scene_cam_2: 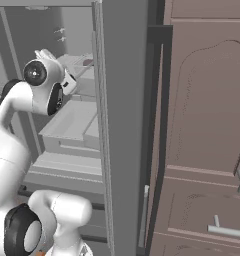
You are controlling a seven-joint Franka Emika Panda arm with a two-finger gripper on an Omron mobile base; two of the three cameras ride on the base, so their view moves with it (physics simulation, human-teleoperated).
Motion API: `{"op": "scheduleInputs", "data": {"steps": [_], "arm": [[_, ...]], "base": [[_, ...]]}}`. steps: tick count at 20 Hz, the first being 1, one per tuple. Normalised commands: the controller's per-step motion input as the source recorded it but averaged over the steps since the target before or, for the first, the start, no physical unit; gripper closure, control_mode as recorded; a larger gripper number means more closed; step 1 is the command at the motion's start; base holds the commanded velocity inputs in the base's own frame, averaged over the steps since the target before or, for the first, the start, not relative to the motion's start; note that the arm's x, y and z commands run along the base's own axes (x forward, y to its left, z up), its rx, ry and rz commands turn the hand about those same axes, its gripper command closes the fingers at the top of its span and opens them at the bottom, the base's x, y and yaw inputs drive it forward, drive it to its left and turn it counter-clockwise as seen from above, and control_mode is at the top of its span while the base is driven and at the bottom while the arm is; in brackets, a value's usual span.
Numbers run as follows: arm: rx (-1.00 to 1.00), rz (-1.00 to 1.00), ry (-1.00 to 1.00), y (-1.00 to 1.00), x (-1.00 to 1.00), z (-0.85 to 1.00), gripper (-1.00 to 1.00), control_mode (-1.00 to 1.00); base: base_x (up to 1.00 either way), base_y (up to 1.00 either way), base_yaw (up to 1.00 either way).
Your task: Place the tupperware containing the shrimp and eggplant meal in the microwave. Close the microwave door and press the start button to reheat the meal.
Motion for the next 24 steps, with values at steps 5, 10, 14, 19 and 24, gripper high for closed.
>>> {"op": "scheduleInputs", "data": {"steps": [5, 10, 14, 19, 24], "arm": [[0.0, 0.03, 0.04, 0.0, 0.0, 0.04, -1.0, -1.0], [-0.01, 0.0, 0.0, 0.03, 0.05, -0.06, -1.0, -1.0], [0.0, 0.0, 0.03, 0.11, 0.3, -0.09, -1.0, -1.0], [0.0, 0.0, 0.2, 0.05, 0.5, -0.02, -1.0, -1.0], [0.0, 0.0, 0.23, 0.0, 0.46, 0.0, -1.0, -1.0]], "base": [[0.0, 0.0, 0.0], [0.0, 0.0, 0.0], [0.0, 0.0, 0.0], [0.0, 0.0, 0.0], [0.0, 0.0, 0.0]]}}
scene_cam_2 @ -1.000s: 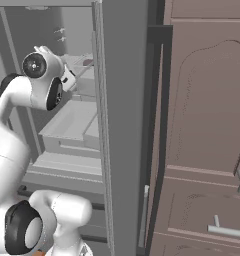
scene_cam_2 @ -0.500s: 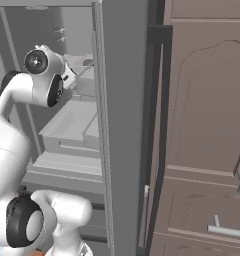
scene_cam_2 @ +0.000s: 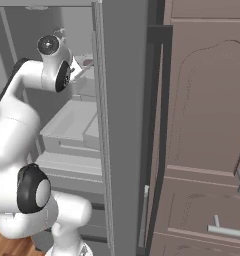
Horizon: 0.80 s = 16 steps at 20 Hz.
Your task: Place the tupperware containing the shrimp and eggplant meal in the microwave. Close the microwave door and press the start button to reheat the meal.
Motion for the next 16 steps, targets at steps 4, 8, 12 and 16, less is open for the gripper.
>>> {"op": "scheduleInputs", "data": {"steps": [4, 8, 12, 16], "arm": [[0.0, 0.0, 0.11, 0.0, 0.33, 0.0, -1.0, -1.0], [0.0, 0.0, 0.06, 0.0, 0.32, -0.02, -1.0, -1.0], [0.0, 0.0, 0.04, 0.0, 0.44, -0.12, -1.0, -1.0], [0.0, 0.0, 0.01, 0.01, 0.45, -0.14, -1.0, -1.0]], "base": [[0.0, 0.0, 0.0], [0.0, 0.0, 0.0], [0.0, 0.0, 0.0], [0.0, 0.0, 0.0]]}}
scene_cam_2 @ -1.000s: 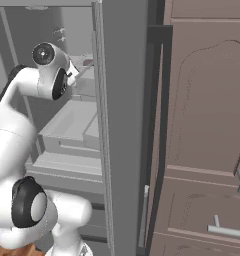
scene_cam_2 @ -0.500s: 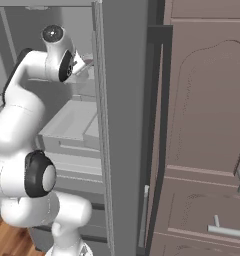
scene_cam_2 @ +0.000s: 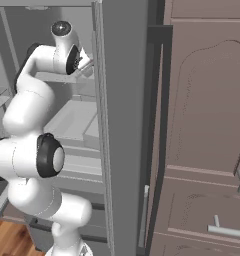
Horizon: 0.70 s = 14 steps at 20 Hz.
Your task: Place the tupperware containing the shrimp and eggplant meal in the microwave. Close the microwave door and press the start button to reheat the meal.
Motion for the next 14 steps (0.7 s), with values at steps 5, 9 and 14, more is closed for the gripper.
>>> {"op": "scheduleInputs", "data": {"steps": [5, 9, 14], "arm": [[0.0, 0.0, 0.0, 0.07, 0.42, -0.19, -1.0, -1.0], [0.0, 0.0, 0.0, 0.14, 0.4, -0.23, -1.0, -1.0], [0.0, 0.0, 0.0, 0.16, 0.41, -0.15, -1.0, -1.0]], "base": [[0.0, 0.0, 0.0], [0.0, 0.0, 0.0], [0.0, 0.0, 0.0]]}}
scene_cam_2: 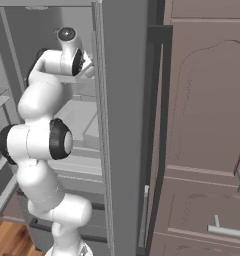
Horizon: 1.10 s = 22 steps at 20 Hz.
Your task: Place the tupperware containing the shrimp and eggplant meal in the microwave. Close the microwave door and press the start button to reheat the meal.
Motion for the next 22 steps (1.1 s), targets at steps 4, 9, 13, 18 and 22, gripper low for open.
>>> {"op": "scheduleInputs", "data": {"steps": [4, 9, 13, 18, 22], "arm": [[0.0, 0.0, 0.0, 0.11, 0.41, -0.02, -1.0, -1.0], [0.0, 0.0, 0.0, 0.02, 0.36, 0.0, -1.0, -1.0], [0.0, 0.0, 0.0, 0.0, 0.34, 0.0, -1.0, -1.0], [0.0, -0.05, 0.01, 0.0, 0.23, -0.04, -1.0, -1.0], [0.0, -0.1, 0.02, 0.0, 0.18, -0.21, -1.0, -1.0]], "base": [[0.0, 0.0, 0.0], [0.0, 0.0, 0.0], [0.0, 0.0, 0.0], [0.0, 0.0, 0.0], [0.0, 0.0, 0.0]]}}
